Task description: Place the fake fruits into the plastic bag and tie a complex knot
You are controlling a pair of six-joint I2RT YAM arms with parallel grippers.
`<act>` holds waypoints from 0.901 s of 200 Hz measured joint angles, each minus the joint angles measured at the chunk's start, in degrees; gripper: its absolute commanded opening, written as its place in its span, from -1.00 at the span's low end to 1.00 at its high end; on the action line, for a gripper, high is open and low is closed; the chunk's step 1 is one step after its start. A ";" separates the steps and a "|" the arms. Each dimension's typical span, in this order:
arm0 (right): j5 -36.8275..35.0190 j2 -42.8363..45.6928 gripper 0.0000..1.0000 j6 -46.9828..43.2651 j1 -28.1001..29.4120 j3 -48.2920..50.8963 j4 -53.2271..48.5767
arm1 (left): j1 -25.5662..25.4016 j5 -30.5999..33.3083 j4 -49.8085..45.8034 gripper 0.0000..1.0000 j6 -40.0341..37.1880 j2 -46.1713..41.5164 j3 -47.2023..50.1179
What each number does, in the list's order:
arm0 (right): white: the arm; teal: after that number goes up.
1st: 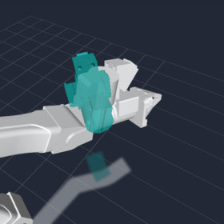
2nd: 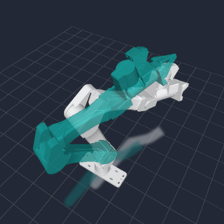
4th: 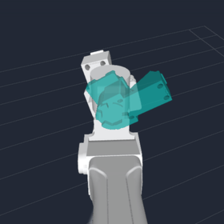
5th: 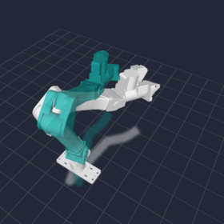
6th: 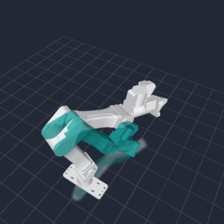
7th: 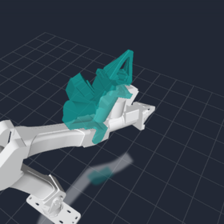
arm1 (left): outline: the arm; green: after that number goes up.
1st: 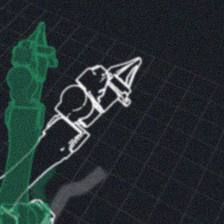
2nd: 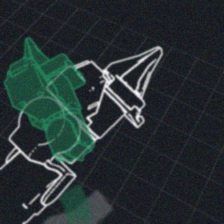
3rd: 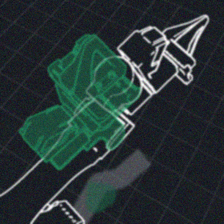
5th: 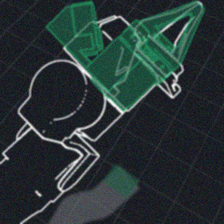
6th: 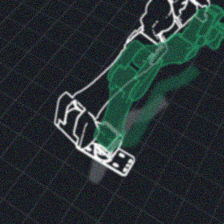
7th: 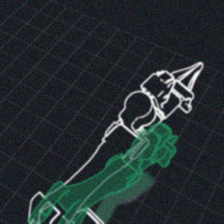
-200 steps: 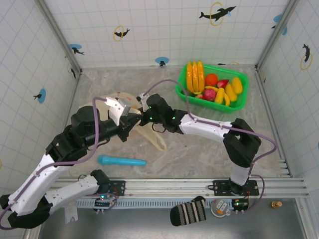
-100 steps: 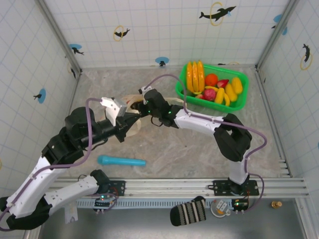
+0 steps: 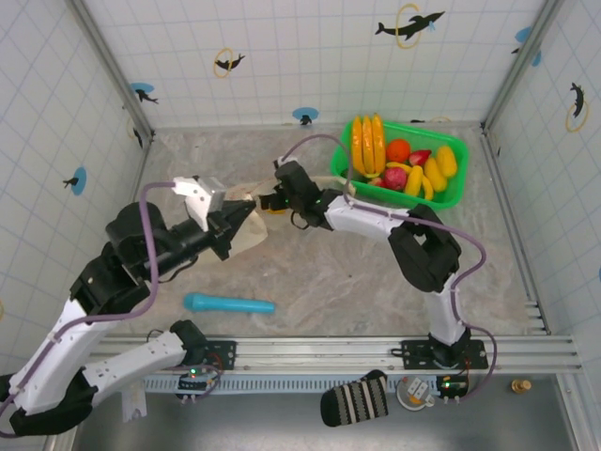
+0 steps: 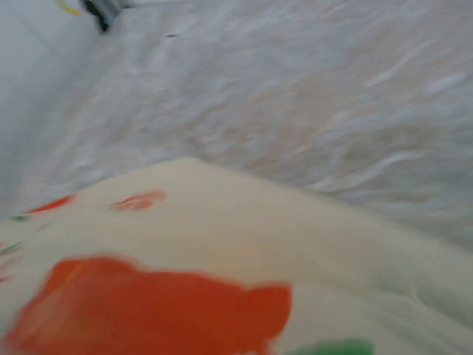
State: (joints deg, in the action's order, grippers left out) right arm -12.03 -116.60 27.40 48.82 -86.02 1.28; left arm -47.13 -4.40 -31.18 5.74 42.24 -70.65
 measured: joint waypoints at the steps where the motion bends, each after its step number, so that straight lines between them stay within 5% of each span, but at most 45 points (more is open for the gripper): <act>1: -0.11 0.00 0.99 -0.13 -0.13 0.00 -0.11 | 0.00 0.24 0.00 -1.00 -0.02 -0.09 -0.02; 95: -9.68 12.70 0.96 -8.22 -1.14 1.75 -9.62 | 0.00 27.93 -0.24 -1.00 -1.84 1.40 -0.79; 133: 1.68 14.45 0.87 -10.47 -1.14 1.77 -12.02 | 0.02 28.59 -0.26 -1.00 0.63 7.91 0.28; 180: 15.23 16.90 0.71 -10.38 -2.82 3.21 -12.66 | 1.79 20.92 0.52 -1.00 6.58 12.07 5.25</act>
State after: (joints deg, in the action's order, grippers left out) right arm 3.20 -99.70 17.02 46.00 -82.81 -11.38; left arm -45.34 16.51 -30.65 12.32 54.30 -65.41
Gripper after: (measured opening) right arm 0.869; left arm 0.051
